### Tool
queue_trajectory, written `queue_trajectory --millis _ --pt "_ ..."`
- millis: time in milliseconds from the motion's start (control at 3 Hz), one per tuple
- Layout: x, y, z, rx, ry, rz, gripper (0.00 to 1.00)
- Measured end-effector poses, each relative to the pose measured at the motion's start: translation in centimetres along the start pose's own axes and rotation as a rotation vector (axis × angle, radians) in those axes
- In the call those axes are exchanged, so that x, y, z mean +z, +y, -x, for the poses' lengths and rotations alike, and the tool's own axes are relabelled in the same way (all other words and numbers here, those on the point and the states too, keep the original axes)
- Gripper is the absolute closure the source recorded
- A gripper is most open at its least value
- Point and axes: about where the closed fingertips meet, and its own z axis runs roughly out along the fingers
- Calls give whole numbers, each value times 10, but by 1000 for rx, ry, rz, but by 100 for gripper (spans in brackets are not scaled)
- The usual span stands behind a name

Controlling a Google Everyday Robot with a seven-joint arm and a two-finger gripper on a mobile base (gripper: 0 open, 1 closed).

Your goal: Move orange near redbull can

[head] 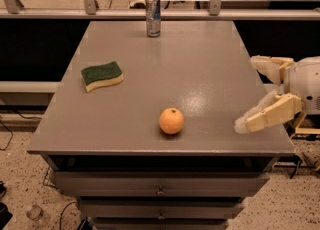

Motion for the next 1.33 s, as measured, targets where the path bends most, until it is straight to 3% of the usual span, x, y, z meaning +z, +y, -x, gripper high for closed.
queue_trajectory --millis 667,1333 --pt "49 12 -6 -37 -42 30 0" --pt "95 29 -24 -29 -86 77 0"
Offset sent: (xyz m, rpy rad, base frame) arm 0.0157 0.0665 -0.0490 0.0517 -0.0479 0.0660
